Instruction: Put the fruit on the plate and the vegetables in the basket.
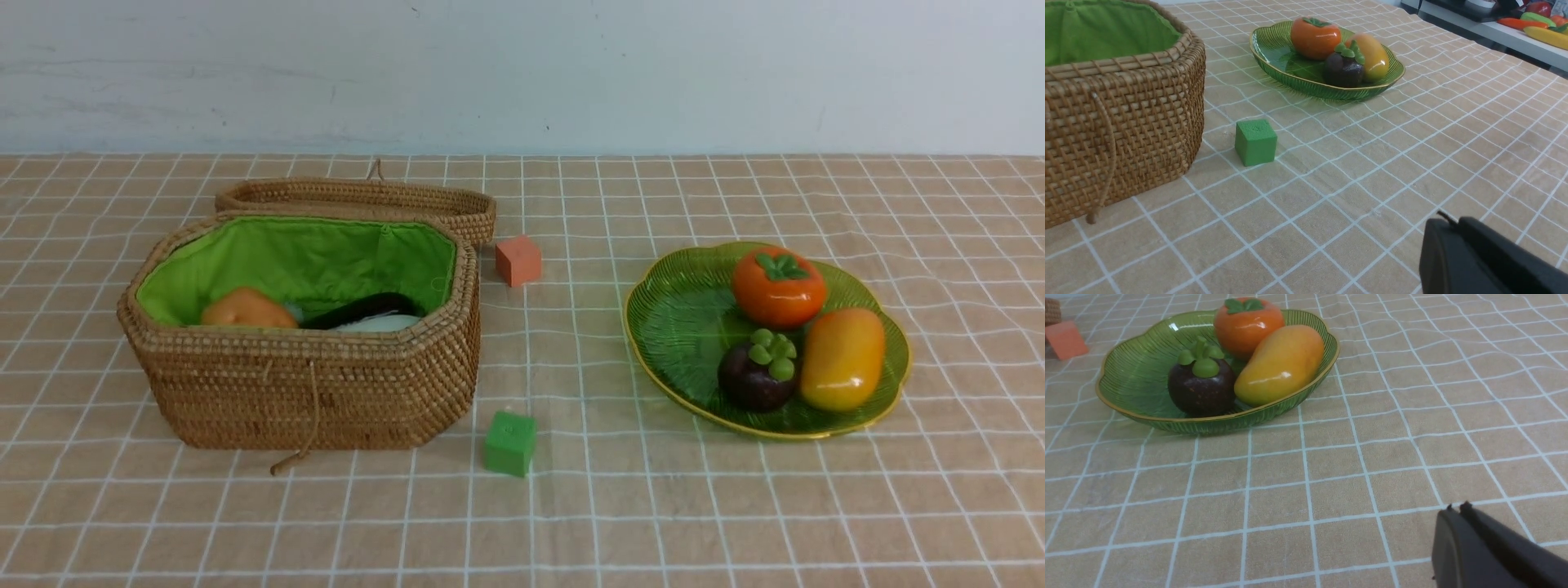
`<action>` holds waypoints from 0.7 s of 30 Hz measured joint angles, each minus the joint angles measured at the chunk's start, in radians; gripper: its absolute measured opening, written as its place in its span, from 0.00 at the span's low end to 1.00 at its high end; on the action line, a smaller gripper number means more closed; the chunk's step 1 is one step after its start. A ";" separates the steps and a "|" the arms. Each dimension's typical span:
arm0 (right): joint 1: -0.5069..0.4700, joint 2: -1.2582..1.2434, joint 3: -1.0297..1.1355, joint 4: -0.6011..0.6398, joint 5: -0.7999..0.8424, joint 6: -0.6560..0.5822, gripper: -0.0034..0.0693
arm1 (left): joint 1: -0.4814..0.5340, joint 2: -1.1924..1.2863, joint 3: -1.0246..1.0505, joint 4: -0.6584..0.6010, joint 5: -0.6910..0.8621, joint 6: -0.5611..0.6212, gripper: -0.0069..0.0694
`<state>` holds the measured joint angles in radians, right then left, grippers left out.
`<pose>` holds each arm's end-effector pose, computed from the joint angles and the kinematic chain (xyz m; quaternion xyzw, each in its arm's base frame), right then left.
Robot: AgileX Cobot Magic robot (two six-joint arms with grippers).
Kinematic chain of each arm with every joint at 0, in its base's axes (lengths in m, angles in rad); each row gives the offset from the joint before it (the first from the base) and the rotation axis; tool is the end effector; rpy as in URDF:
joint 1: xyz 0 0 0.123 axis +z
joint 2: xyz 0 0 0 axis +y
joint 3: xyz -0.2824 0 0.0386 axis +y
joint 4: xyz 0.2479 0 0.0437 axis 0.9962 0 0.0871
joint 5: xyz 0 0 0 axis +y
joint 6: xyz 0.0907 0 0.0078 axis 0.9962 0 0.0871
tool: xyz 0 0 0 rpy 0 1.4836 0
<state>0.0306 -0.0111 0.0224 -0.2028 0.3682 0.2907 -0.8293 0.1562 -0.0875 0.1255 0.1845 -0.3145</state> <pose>0.0528 -0.0050 0.1737 0.0499 0.7987 0.0105 0.5996 0.0469 -0.0481 0.2166 0.2322 0.7266 -0.3081 0.5685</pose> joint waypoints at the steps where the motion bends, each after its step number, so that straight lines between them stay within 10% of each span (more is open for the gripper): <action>1: 0.000 0.000 0.000 0.000 0.000 0.000 0.03 | 0.000 0.000 0.000 0.000 0.000 0.000 0.12; 15: 0.000 0.000 -0.001 0.000 0.000 0.000 0.04 | 0.062 0.000 0.001 -0.006 -0.021 0.003 0.14; 21: 0.000 0.000 -0.001 0.000 0.002 0.000 0.05 | 0.486 -0.061 0.020 -0.076 -0.076 0.001 0.07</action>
<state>0.0306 -0.0111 0.0217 -0.2031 0.3697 0.2907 -0.3430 0.0951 -0.0679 0.0495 0.1081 -0.3136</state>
